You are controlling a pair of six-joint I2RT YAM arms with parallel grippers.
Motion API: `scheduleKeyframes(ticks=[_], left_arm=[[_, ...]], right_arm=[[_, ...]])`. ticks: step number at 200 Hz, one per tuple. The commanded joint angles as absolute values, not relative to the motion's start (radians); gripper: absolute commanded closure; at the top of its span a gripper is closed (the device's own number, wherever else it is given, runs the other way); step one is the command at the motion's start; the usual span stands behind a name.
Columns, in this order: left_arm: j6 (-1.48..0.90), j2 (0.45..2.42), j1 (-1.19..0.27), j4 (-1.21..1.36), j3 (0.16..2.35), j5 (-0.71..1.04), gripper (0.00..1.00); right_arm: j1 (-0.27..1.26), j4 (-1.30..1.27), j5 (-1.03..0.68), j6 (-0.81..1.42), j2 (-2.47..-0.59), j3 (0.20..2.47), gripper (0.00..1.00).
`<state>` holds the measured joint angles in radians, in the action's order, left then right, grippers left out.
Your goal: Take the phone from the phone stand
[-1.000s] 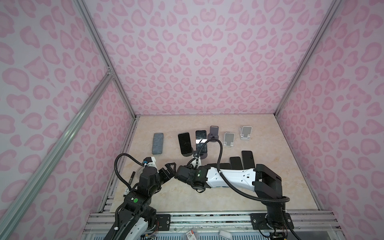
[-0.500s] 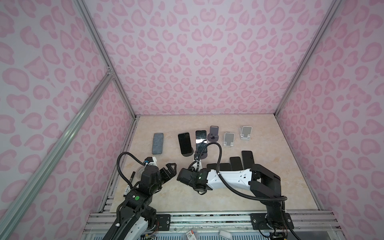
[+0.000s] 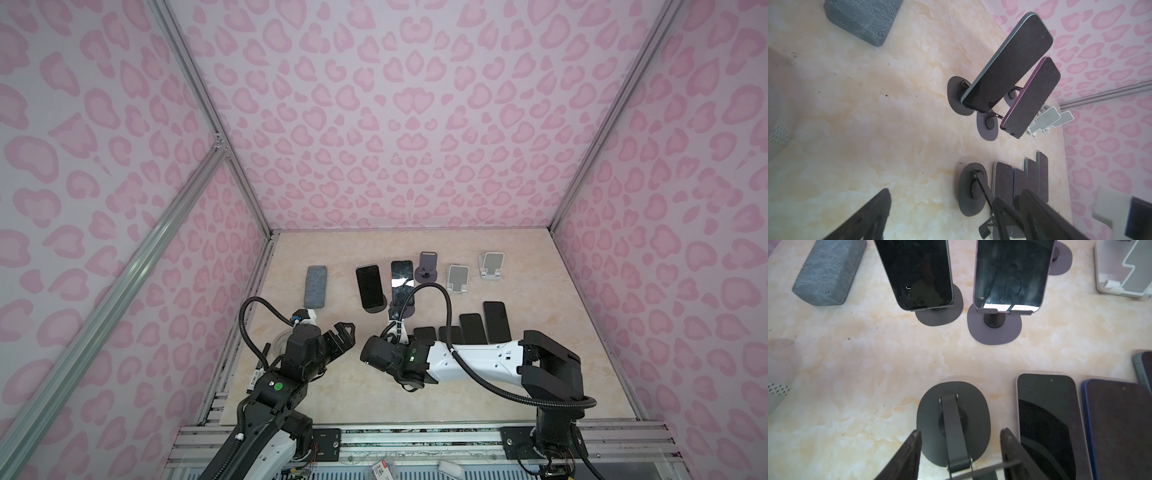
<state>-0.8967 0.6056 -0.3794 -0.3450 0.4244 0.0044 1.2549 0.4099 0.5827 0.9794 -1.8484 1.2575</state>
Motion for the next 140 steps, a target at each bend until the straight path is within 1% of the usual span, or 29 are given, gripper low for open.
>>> scheduleKeyframes(ticks=[1,42,88,113,140], left_arm=[[-0.89,0.622,-0.379,-0.302,0.434,0.011,0.0],[-0.894,0.646,-0.379,-0.275,0.431,0.013,0.0],[-0.894,0.679,-0.379,-0.253,0.44,0.025,0.0],[-0.892,0.679,-0.379,-0.258,0.44,0.023,0.0],[-0.899,0.666,-0.379,-0.259,0.434,0.02,0.0]], right_arm=[[1.256,0.422,0.634,0.962,-1.804,1.228,0.49],[1.235,0.485,0.709,0.961,-1.675,1.154,0.49],[1.088,0.469,0.726,0.835,-1.53,1.081,0.49],[0.993,0.392,0.698,0.728,-1.5,1.066,0.49],[0.875,0.328,0.594,0.689,-1.564,1.087,0.49]])
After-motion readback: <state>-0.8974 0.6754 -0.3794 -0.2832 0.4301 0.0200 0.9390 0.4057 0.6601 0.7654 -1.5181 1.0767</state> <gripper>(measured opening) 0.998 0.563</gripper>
